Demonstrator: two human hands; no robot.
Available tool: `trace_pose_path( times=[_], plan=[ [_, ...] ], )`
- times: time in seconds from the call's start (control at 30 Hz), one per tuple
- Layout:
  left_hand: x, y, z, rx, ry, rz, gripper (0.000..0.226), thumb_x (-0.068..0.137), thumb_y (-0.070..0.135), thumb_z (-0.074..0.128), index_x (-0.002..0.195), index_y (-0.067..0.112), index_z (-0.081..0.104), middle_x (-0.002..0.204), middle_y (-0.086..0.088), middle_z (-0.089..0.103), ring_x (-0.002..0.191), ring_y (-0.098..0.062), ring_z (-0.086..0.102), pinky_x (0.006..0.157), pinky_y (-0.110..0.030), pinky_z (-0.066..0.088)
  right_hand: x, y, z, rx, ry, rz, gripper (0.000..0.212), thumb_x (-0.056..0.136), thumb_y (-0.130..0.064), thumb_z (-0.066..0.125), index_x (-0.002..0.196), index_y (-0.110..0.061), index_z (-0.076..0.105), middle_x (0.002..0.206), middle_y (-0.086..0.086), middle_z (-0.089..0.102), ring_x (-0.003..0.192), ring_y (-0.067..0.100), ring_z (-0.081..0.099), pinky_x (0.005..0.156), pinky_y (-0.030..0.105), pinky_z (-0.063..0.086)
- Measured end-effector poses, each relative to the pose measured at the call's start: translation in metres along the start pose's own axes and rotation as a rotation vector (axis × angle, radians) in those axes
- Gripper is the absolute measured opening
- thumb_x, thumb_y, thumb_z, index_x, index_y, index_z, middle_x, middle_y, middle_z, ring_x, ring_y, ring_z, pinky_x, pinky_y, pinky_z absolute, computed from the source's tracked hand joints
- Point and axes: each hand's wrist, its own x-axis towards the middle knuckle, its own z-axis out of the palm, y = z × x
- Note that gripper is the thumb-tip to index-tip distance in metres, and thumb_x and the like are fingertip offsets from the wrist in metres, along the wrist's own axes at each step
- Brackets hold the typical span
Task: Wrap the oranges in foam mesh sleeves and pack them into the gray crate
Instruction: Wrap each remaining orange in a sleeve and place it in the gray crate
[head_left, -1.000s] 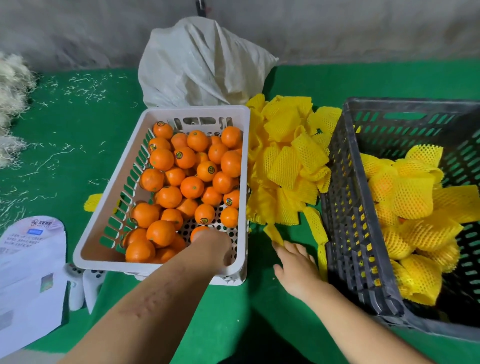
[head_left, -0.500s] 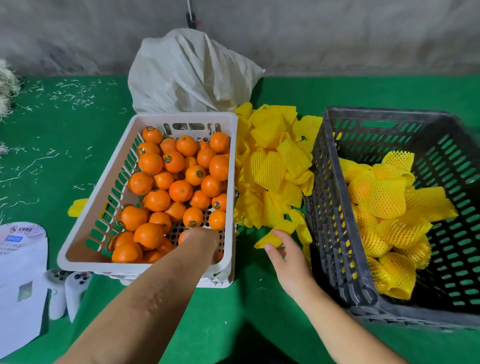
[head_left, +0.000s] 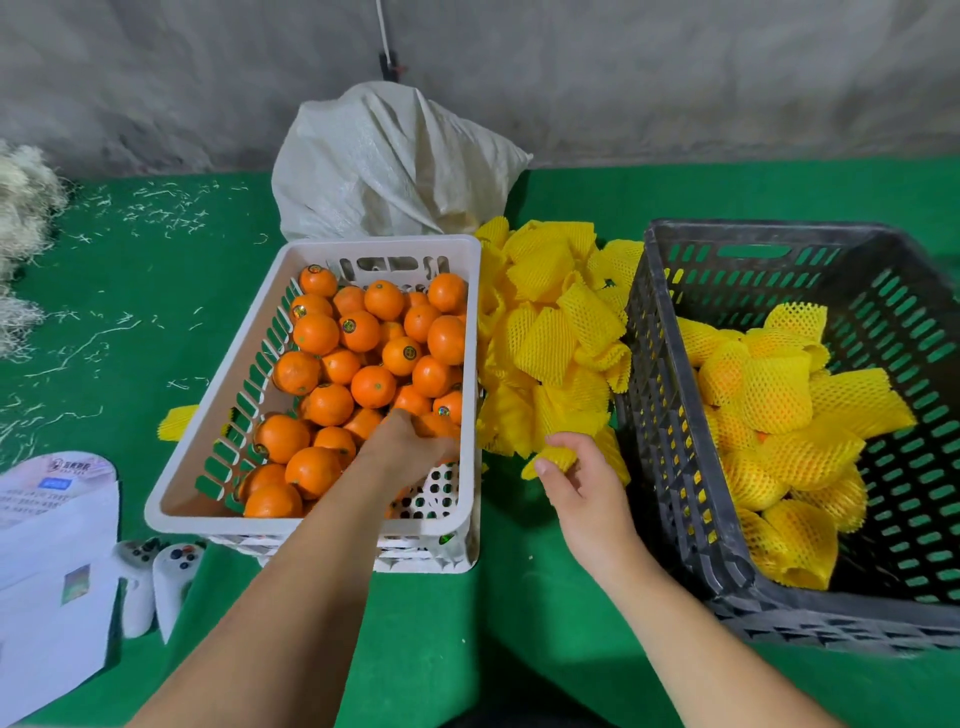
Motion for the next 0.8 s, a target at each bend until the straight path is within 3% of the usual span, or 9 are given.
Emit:
trace_pose_path(
  times=[0.1,0.17,0.23,0.3,0.4,0.5,0.6,0.73,0.8],
  plan=[
    [-0.034,0.011,-0.008,-0.407,0.145,0.228,0.064,0.075,0.057,0.081,0.125,0.036,0.048,0.111,0.006,0.067,0.093,-0.014,0.069,0.064,-0.025,0.053,0.003,-0.01,-0.003,0.105,-0.007,0.039,0.054,0.098,-0.014,0.065,0.136,-0.045,0.044,0.093,-0.013,0.067,0.073,0.014,0.059,0.067,0.025,0.053],
    [-0.056,0.018,-0.006,-0.564,0.175,0.37,0.05,0.082,0.048,0.084,0.118,0.043,0.05,0.112,0.01,0.066,0.09,-0.006,0.072,0.06,-0.018,0.056,0.004,-0.023,-0.003,0.239,0.019,0.06,0.065,0.091,-0.006,0.064,0.124,-0.054,0.037,0.104,0.007,0.067,0.075,0.014,0.062,0.069,0.024,0.055],
    [-0.075,0.023,0.003,-0.629,0.143,0.464,0.048,0.086,0.043,0.085,0.121,0.046,0.052,0.117,0.011,0.065,0.092,-0.001,0.072,0.069,-0.014,0.057,0.007,-0.039,-0.002,0.297,0.076,0.046,0.058,0.083,-0.006,0.062,0.106,-0.052,0.036,0.101,0.009,0.067,0.069,0.004,0.06,0.062,0.018,0.05],
    [-0.086,0.031,0.015,-0.733,0.028,0.465,0.051,0.083,0.043,0.086,0.124,0.045,0.056,0.12,0.007,0.067,0.095,-0.007,0.074,0.073,-0.021,0.06,0.012,-0.053,-0.001,0.295,0.121,0.029,0.046,0.087,-0.008,0.064,0.103,-0.045,0.042,0.097,0.006,0.066,0.068,0.005,0.058,0.059,0.022,0.047],
    [-0.091,0.041,0.025,-0.864,-0.146,0.455,0.051,0.084,0.037,0.087,0.127,0.032,0.062,0.123,0.0,0.069,0.1,-0.012,0.074,0.077,-0.026,0.061,0.019,-0.066,0.0,0.238,0.197,-0.003,0.013,0.099,-0.021,0.063,0.099,-0.034,0.063,0.096,-0.01,0.07,0.086,0.007,0.064,0.07,0.019,0.048],
    [-0.087,0.045,0.021,-0.919,-0.231,0.421,0.051,0.085,0.038,0.083,0.131,0.029,0.063,0.125,-0.001,0.071,0.106,-0.018,0.075,0.085,-0.032,0.062,0.021,-0.072,-0.001,0.251,0.21,-0.02,0.01,0.101,-0.025,0.063,0.098,-0.033,0.068,0.095,-0.018,0.07,0.09,0.0,0.062,0.071,0.009,0.046],
    [-0.086,0.051,0.025,-0.927,-0.264,0.389,0.064,0.076,0.046,0.082,0.133,0.028,0.062,0.128,-0.004,0.071,0.109,-0.025,0.073,0.09,-0.04,0.062,0.025,-0.069,-0.005,0.244,0.224,0.009,0.008,0.101,-0.027,0.062,0.1,-0.031,0.069,0.094,-0.014,0.071,0.088,0.004,0.065,0.074,0.02,0.05],
    [-0.084,0.051,0.031,-0.957,-0.296,0.378,0.07,0.072,0.05,0.078,0.133,0.018,0.062,0.111,-0.009,0.075,0.08,-0.024,0.07,0.071,-0.029,0.056,0.029,-0.063,-0.013,0.155,0.219,0.056,0.01,0.098,-0.022,0.063,0.092,-0.029,0.068,0.084,-0.007,0.069,0.077,0.015,0.062,0.071,0.04,0.053],
    [-0.081,0.044,0.03,-1.004,-0.364,0.391,0.074,0.073,0.048,0.077,0.135,0.012,0.06,0.107,-0.01,0.074,0.074,-0.021,0.067,0.066,-0.027,0.054,0.029,-0.063,-0.015,0.126,0.278,0.038,0.013,0.098,-0.019,0.065,0.091,-0.03,0.065,0.09,-0.006,0.07,0.084,0.016,0.065,0.073,0.037,0.053]
  ],
)
